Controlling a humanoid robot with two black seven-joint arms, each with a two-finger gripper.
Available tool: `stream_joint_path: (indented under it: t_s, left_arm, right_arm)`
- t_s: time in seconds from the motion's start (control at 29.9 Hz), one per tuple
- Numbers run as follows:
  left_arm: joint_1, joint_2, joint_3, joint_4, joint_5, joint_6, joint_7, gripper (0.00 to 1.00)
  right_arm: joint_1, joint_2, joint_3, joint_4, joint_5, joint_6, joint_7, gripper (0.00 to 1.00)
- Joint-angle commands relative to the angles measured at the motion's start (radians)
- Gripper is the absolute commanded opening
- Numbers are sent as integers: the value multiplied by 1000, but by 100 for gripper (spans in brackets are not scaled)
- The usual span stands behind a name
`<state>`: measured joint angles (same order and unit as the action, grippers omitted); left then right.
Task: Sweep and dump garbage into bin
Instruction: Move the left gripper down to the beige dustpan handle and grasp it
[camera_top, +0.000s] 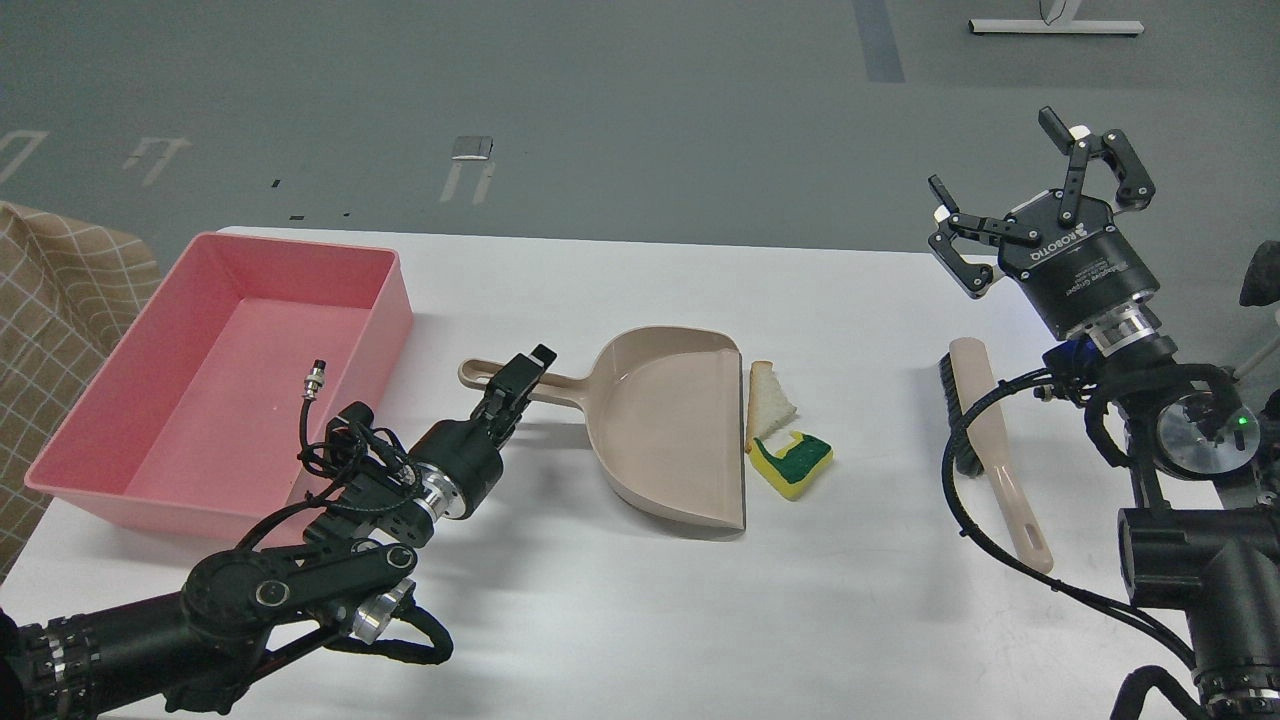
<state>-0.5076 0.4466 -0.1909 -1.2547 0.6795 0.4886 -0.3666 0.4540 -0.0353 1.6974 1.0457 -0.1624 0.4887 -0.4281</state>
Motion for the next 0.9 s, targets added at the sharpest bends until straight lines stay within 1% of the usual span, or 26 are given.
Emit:
stream_joint_path:
  t_s: [0.0,0.07,0.1,0.13,0.53,0.74,0.77,0.87]
  left_arm:
    - [1,1,1,0,0,0,-2,56]
    - [3,1,1,0,0,0,-2,54]
    - [3,1,2,0,2,0,-2,47]
    - [3,1,2,0,0,0,-2,44]
    - [8,1,2,0,0,0,0,42]
    - [6,3,2,1,-3,0,0,38]
    - [6,3,2,0,-3,0,-2,34]
    - [6,3,2,1,-3,0,-3,30]
  right_arm:
    - [0,0,-1,0,1,0,0,100]
    - [-2,0,-1,0,0,0,0,100]
    - [-2,0,-1,2,1,0,0,100]
    - [-2,0,1,2,1,0,0,100]
    - [-2,0,-1,2,0,0,0,100]
    - [-5,2,-1,2,1,0,0,100]
    - [-3,2,-1,2,1,0,0,100]
    - [-3,2,-1,2,1,0,0,100]
